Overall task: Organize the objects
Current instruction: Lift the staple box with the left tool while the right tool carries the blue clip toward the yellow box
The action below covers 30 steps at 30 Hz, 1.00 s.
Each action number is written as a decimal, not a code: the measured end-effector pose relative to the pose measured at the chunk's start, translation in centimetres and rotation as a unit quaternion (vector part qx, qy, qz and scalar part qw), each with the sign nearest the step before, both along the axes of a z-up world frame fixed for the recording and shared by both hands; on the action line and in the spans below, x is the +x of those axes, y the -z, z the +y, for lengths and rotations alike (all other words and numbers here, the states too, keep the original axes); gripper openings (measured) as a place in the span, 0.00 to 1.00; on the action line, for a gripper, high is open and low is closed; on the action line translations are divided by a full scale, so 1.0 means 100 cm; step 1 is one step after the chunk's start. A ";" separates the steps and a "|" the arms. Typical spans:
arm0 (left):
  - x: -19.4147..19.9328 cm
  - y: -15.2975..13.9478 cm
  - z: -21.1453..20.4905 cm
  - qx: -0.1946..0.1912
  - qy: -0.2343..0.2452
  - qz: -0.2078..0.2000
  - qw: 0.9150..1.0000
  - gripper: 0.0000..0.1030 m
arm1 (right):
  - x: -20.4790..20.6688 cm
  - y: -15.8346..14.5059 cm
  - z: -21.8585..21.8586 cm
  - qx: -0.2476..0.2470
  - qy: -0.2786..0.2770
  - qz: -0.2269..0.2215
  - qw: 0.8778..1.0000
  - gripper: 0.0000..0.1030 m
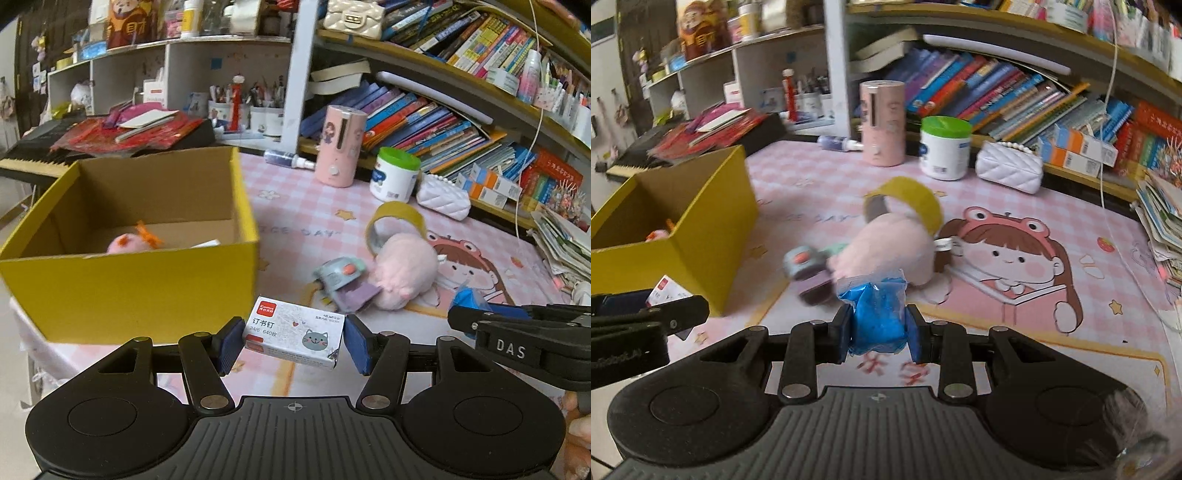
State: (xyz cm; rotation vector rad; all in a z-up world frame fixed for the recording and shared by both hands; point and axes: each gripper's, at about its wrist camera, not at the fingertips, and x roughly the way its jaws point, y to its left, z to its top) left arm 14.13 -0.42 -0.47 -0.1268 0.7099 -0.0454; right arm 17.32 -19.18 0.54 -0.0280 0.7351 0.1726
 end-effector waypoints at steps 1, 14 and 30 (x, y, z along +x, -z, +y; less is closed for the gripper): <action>-0.004 0.000 0.005 0.000 -0.001 0.001 1.000 0.56 | -0.004 0.000 0.005 -0.002 -0.001 0.001 1.000 0.27; -0.059 0.008 0.072 0.000 -0.017 0.020 1.000 0.56 | -0.061 0.005 0.074 -0.020 -0.016 0.023 0.999 0.27; -0.130 0.013 0.147 0.021 -0.029 0.028 0.999 0.56 | -0.134 0.024 0.154 -0.003 -0.027 0.053 0.998 0.27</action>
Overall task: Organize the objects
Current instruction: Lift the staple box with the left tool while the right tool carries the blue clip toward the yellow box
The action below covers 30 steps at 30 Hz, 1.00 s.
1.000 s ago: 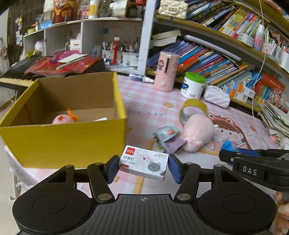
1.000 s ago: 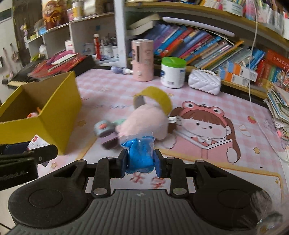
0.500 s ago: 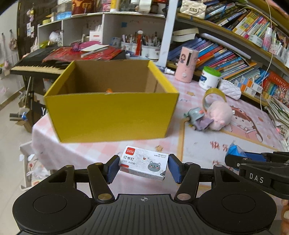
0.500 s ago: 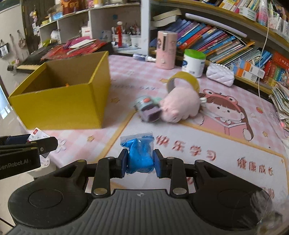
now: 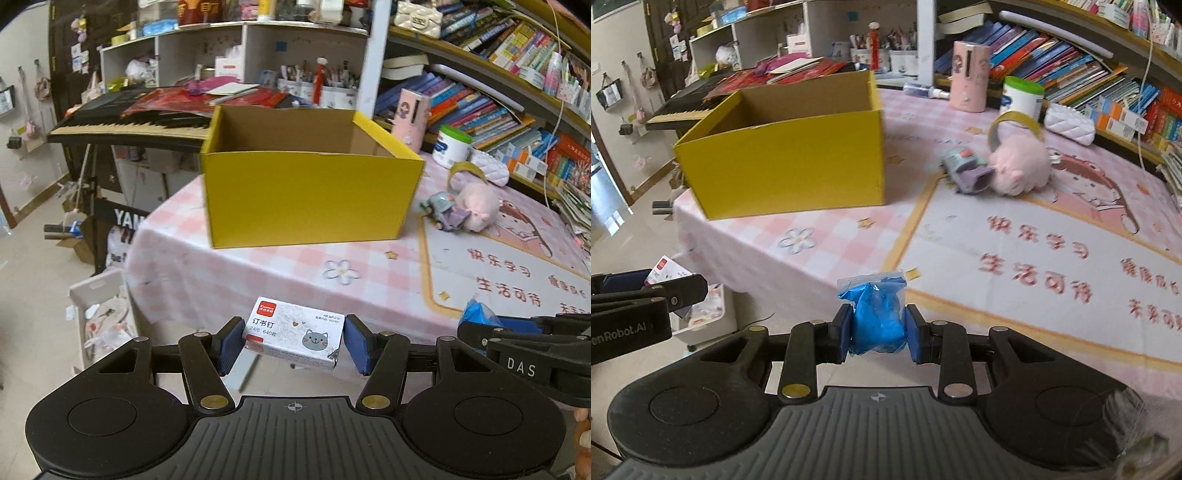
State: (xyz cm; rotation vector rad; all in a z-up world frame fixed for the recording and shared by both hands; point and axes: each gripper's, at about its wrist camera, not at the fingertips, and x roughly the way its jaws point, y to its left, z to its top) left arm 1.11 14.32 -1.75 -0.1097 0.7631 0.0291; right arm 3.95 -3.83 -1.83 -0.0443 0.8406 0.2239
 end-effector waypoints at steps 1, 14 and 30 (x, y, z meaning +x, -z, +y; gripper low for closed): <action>-0.002 -0.001 0.004 0.000 -0.003 -0.002 1.000 0.56 | -0.003 0.000 0.005 0.001 -0.004 0.000 1.000 0.27; -0.019 -0.012 0.038 -0.006 -0.028 -0.030 0.999 0.56 | -0.016 -0.013 0.047 -0.003 -0.040 -0.016 0.999 0.27; -0.013 -0.009 0.032 -0.015 -0.026 -0.028 0.999 0.56 | -0.010 -0.008 0.051 -0.009 -0.053 -0.001 0.999 0.27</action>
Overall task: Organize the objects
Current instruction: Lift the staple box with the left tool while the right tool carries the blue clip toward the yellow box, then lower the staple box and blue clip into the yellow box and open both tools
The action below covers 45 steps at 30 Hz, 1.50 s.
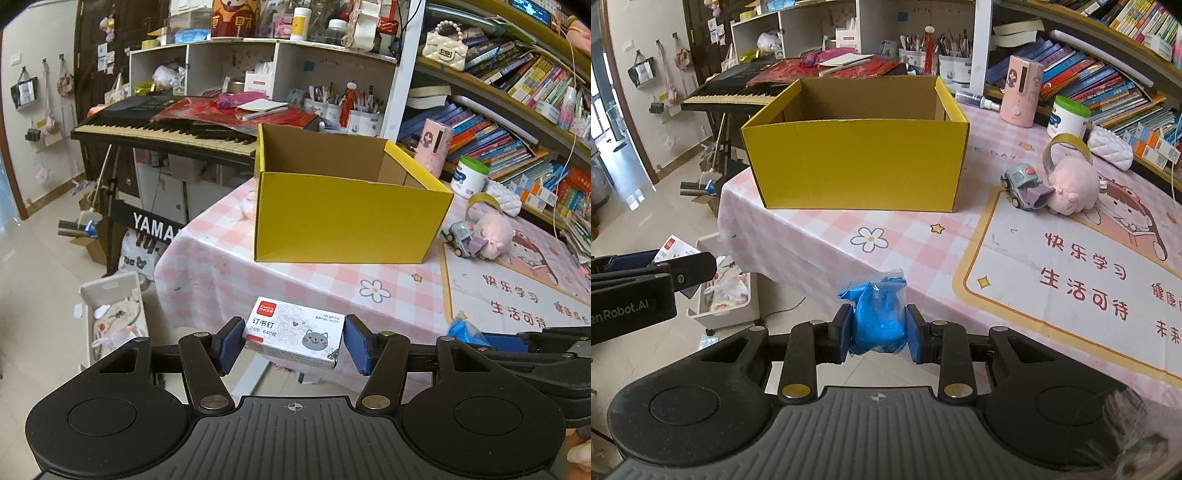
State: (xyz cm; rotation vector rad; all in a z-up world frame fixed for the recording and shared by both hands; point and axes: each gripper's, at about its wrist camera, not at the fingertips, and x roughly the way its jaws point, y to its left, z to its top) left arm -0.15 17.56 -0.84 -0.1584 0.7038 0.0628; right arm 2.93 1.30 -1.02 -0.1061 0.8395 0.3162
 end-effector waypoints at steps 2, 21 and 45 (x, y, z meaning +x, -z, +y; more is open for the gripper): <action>0.003 0.001 -0.002 0.002 0.001 -0.001 1.000 0.56 | 0.003 0.002 0.000 0.001 -0.002 0.002 1.000 0.27; 0.105 -0.051 -0.013 0.059 -0.012 -0.100 0.993 0.56 | 0.113 -0.050 -0.003 0.047 -0.014 -0.103 0.994 0.27; 0.217 -0.011 -0.027 0.110 -0.041 -0.020 0.993 0.56 | 0.253 -0.032 0.014 0.023 -0.083 -0.088 0.992 0.27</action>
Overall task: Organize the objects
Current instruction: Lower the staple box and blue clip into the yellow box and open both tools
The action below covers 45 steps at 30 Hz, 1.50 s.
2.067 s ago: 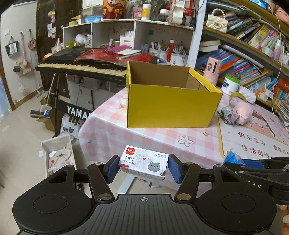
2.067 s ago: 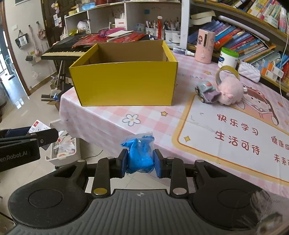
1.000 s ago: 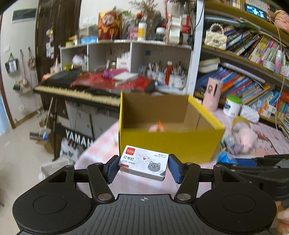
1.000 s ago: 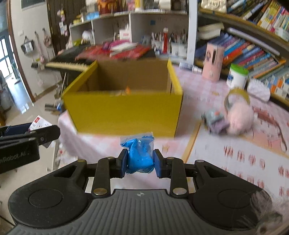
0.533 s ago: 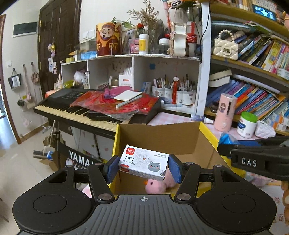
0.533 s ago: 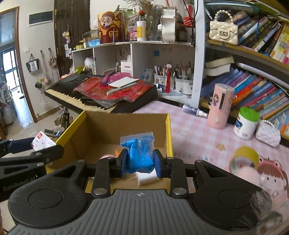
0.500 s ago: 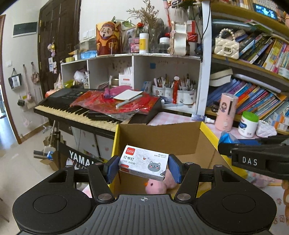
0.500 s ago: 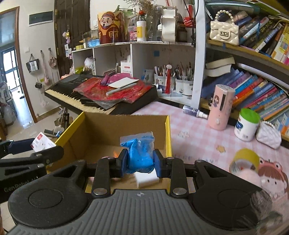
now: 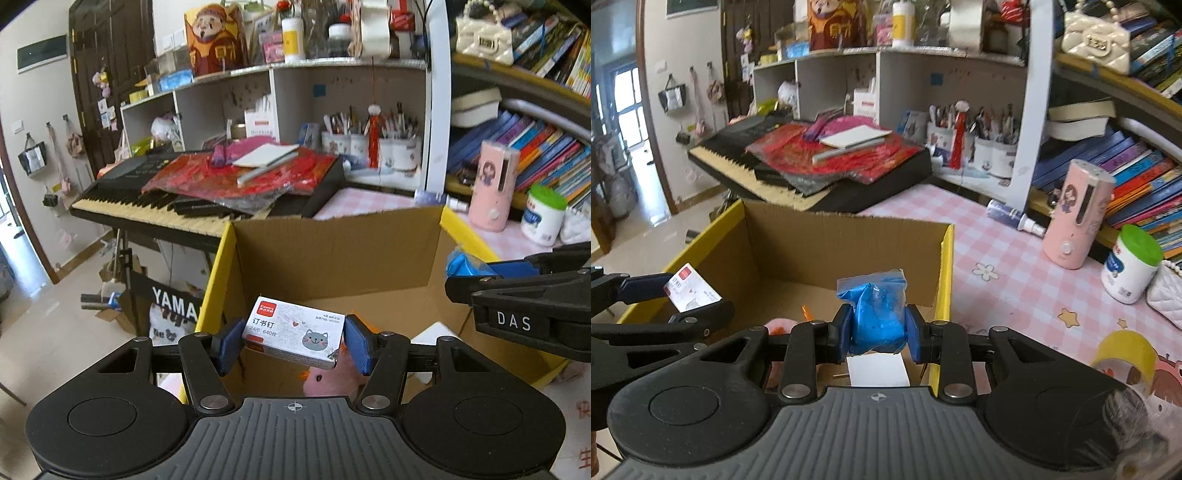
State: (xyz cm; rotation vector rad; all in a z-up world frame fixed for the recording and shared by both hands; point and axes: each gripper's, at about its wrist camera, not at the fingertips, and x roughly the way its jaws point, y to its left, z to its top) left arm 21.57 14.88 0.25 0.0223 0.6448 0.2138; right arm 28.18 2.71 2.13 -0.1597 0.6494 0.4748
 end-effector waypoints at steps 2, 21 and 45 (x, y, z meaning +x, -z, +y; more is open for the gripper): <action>0.003 0.005 0.001 -0.001 -0.003 0.010 1.000 0.56 | 0.004 0.005 0.004 -0.007 -0.008 0.006 1.000 0.27; 0.015 0.018 -0.007 0.017 0.007 0.027 0.999 0.58 | 0.024 0.024 0.023 -0.051 -0.063 0.018 0.997 0.27; -0.012 -0.002 -0.020 0.038 0.026 -0.018 0.999 0.84 | 0.018 0.015 0.017 -0.039 -0.051 0.009 0.998 0.42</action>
